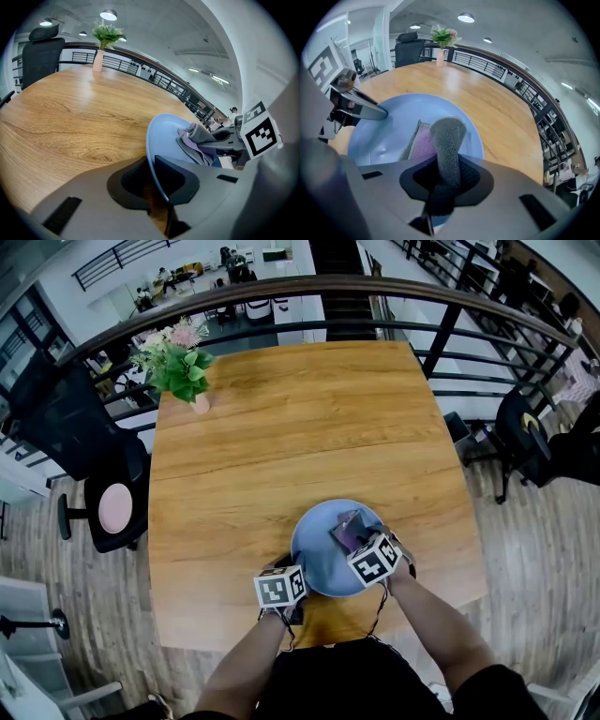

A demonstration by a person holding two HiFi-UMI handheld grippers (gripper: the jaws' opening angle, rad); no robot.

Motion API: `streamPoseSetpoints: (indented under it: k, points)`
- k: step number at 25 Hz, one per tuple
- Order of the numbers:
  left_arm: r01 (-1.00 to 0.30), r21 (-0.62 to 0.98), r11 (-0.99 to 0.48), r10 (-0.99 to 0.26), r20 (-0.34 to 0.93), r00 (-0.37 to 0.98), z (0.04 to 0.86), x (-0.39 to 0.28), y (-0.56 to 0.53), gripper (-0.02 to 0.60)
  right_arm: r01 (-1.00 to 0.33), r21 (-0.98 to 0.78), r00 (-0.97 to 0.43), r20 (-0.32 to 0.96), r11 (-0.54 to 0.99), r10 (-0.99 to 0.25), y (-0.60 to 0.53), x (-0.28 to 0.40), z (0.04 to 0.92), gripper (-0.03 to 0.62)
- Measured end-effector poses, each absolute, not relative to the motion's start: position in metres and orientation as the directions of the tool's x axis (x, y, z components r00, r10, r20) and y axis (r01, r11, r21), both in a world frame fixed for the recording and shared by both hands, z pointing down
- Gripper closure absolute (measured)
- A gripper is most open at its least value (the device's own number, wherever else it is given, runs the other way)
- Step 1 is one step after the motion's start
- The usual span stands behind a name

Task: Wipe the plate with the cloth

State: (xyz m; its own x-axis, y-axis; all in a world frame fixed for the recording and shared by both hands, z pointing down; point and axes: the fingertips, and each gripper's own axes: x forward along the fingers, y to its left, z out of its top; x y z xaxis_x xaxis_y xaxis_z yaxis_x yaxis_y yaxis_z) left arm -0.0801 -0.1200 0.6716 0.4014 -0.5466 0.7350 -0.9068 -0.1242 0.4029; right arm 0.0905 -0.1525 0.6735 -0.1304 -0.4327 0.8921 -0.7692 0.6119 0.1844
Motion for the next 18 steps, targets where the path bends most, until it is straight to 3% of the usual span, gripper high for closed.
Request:
streamPoseSetpoints:
  k: [9, 18]
  points:
    - [-0.906, 0.405, -0.121, -0.543, 0.737, 0.402, 0.671, -0.079, -0.119, 0.52, -0.743, 0.265, -0.075, 0.88, 0.614, -0.47, -0.166, 0.113, 0.669, 0.52]
    - [-0.908, 0.4, -0.122, -0.545, 0.738, 0.398, 0.672, -0.081, -0.12, 0.52, -0.826, 0.278, -0.083, 0.8, 0.49, -0.595, -0.18, 0.125, 0.647, 0.519]
